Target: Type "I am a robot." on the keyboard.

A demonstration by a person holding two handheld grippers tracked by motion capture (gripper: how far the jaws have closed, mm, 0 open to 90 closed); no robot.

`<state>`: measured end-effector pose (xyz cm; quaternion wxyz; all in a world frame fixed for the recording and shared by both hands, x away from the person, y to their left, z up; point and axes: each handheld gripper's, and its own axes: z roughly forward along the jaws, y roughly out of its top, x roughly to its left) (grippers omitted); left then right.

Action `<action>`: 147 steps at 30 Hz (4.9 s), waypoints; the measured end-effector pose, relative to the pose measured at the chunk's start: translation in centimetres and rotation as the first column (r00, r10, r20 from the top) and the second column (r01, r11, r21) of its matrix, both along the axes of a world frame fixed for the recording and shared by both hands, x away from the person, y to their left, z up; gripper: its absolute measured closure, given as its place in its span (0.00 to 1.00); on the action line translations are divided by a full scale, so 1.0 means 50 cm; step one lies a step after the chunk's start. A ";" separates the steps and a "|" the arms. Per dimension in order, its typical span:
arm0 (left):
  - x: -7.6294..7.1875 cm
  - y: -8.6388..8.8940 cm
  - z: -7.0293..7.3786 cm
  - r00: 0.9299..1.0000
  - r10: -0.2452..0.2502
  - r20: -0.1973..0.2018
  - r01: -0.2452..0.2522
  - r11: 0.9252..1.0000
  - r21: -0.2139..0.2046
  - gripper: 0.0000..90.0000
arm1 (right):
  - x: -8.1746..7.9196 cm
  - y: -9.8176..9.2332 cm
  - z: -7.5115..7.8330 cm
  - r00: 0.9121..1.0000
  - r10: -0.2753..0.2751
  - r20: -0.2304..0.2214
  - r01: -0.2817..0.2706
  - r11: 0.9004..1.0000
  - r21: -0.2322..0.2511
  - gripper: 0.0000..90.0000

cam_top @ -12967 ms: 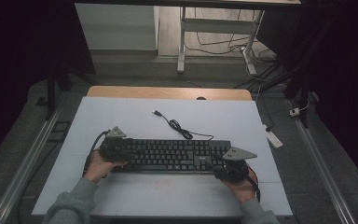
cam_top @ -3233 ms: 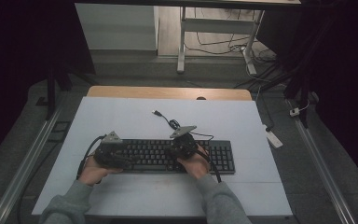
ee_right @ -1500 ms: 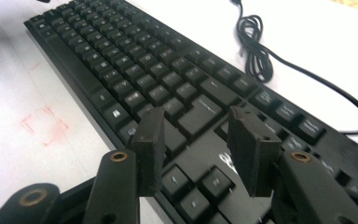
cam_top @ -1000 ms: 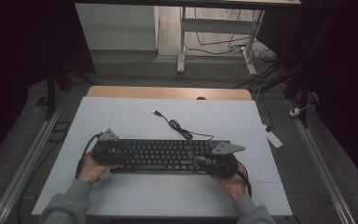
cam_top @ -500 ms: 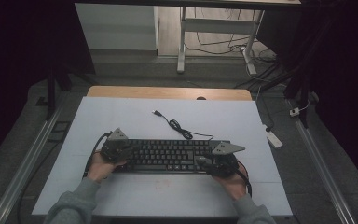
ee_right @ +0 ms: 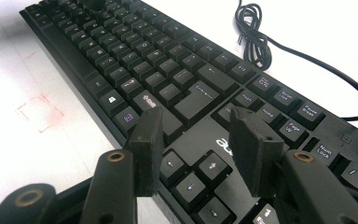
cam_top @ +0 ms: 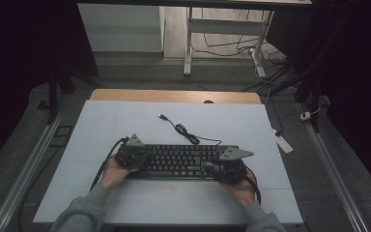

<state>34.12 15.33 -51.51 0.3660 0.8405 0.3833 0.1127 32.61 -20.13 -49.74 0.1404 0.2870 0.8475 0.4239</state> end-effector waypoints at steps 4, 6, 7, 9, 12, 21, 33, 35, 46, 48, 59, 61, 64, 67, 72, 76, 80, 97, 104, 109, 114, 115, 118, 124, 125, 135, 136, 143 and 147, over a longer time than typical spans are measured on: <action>0.002 -0.003 -0.003 1.000 -0.002 -0.002 0.002 1.000 0.006 0.99 | 0.001 0.000 -0.001 1.000 0.001 0.000 -0.001 1.000 -0.003 0.61; 0.004 -0.004 -0.005 1.000 -0.002 -0.003 0.002 1.000 0.010 0.99 | 0.001 0.000 -0.001 1.000 0.002 -0.001 -0.002 1.000 -0.004 0.61; 0.004 -0.005 -0.006 1.000 0.002 -0.005 -0.002 1.000 0.012 0.99 | 0.001 0.001 -0.002 1.000 0.002 -0.002 -0.002 1.000 -0.005 0.61; 0.005 -0.006 -0.008 1.000 0.003 -0.005 -0.003 1.000 0.013 0.99 | 0.001 0.001 -0.002 1.000 0.003 -0.002 -0.003 1.000 -0.006 0.61; 0.005 -0.007 -0.009 1.000 0.005 -0.005 -0.005 1.000 0.015 0.99 | 0.001 0.000 -0.002 1.000 0.002 -0.002 -0.002 1.000 -0.006 0.60; 0.005 -0.013 -0.016 1.000 0.005 -0.003 -0.005 1.000 0.030 0.99 | 0.001 0.000 -0.001 1.000 -0.002 -0.001 0.002 1.000 -0.007 0.60; -0.016 0.016 0.027 0.998 0.024 0.063 -0.020 0.998 -0.067 0.72 | 0.001 -0.002 0.000 1.000 -0.003 0.002 0.003 1.000 0.000 0.60; -0.022 0.022 0.034 0.998 0.021 0.063 -0.016 0.997 -0.078 0.64 | 0.001 -0.003 0.000 1.000 -0.003 0.000 0.003 1.000 -0.001 0.60; -0.069 0.056 0.047 0.999 0.039 0.033 -0.037 0.997 -0.075 0.34 | 0.002 -0.005 0.000 1.000 -0.002 0.004 0.002 1.000 0.005 0.60; -0.082 0.068 0.044 0.999 0.045 0.028 -0.043 0.997 -0.069 0.33 | 0.002 -0.005 -0.001 1.000 0.000 0.004 0.000 1.000 0.007 0.60; -0.142 0.130 0.015 0.994 0.111 0.015 -0.110 0.992 -0.055 0.30 | 0.006 -0.007 -0.001 1.000 0.004 0.014 -0.004 1.000 0.012 0.59; -0.145 0.140 0.012 0.993 0.119 0.014 -0.118 0.992 -0.052 0.30 | 0.006 -0.007 0.000 1.000 0.003 0.015 -0.003 1.000 0.014 0.59; -0.146 0.148 0.013 0.992 0.127 0.019 -0.126 0.990 -0.059 0.30 | 0.006 -0.006 0.000 1.000 0.006 0.020 -0.006 1.000 0.015 0.59; -0.145 0.148 0.014 0.992 0.127 0.023 -0.125 0.990 -0.067 0.30 | 0.005 -0.004 0.002 1.000 0.007 0.023 -0.008 1.000 0.021 0.59; -0.144 0.148 0.013 0.992 0.128 0.021 -0.127 0.990 -0.068 0.29 | 0.007 0.000 0.009 0.999 0.012 0.030 -0.013 1.000 0.026 0.59; -0.144 0.149 0.012 0.992 0.127 0.018 -0.125 0.990 -0.072 0.29 | 0.008 0.016 0.017 0.999 0.031 0.035 -0.032 0.999 0.035 0.59; -0.143 0.148 0.010 0.992 0.126 0.015 -0.124 0.990 -0.068 0.29 | 0.010 0.040 0.027 0.998 0.054 0.044 -0.055 0.998 0.034 0.61; -0.145 0.148 0.011 0.993 0.118 0.015 -0.117 0.991 -0.068 0.29 | 0.031 0.182 0.015 0.979 0.203 -0.033 -0.204 0.978 -0.051 0.99; -0.144 0.147 0.010 0.994 0.110 0.014 -0.109 0.992 -0.064 0.29 | 0.041 0.204 -0.012 0.978 0.195 -0.077 -0.202 0.976 -0.087 0.99; -0.145 0.144 0.010 0.994 0.105 0.013 -0.104 0.993 -0.060 0.29 | 0.046 0.207 -0.022 0.979 0.185 -0.086 -0.193 0.977 -0.095 0.99; -0.145 0.143 0.009 0.995 0.101 0.012 -0.101 0.993 -0.057 0.29 | 0.047 0.211 -0.029 0.978 0.187 -0.089 -0.196 0.975 -0.102 0.99; -0.145 0.143 0.009 0.995 0.102 0.013 -0.101 0.993 -0.057 0.29 | 0.047 0.211 -0.029 0.978 0.188 -0.088 -0.197 0.975 -0.104 0.99; -0.146 0.142 0.010 0.995 0.102 0.021 -0.101 0.993 -0.057 0.29 | 0.045 0.213 -0.036 0.979 0.184 -0.085 -0.193 0.975 -0.113 1.00; -0.145 0.143 0.010 0.994 0.105 0.022 -0.103 0.993 -0.057 0.29 | 0.041 0.201 -0.020 0.983 0.177 -0.039 -0.180 0.980 -0.085 0.99; -0.146 0.143 0.011 0.994 0.105 0.022 -0.104 0.993 -0.057 0.29 | 0.041 0.195 -0.013 0.985 0.169 -0.029 -0.171 0.983 -0.073 0.97; -0.145 0.142 0.010 0.995 0.101 0.021 -0.100 0.994 -0.052 0.29 | 0.028 0.096 0.013 0.998 0.054 0.035 -0.055 0.998 0.005 0.63; -0.146 0.142 0.010 0.995 0.102 0.023 -0.101 0.994 -0.050 0.29 | 0.027 0.085 0.014 0.998 0.048 0.038 -0.048 0.999 0.010 0.62; -0.145 0.140 0.009 0.994 0.101 0.027 -0.100 0.994 -0.047 0.28 | 0.018 0.037 0.015 0.998 0.035 0.061 -0.036 0.999 0.012 0.57; -0.146 0.142 0.008 0.994 0.105 0.027 -0.104 0.993 -0.047 0.28 | 0.011 0.017 0.014 0.997 0.030 0.069 -0.030 1.000 0.000 0.56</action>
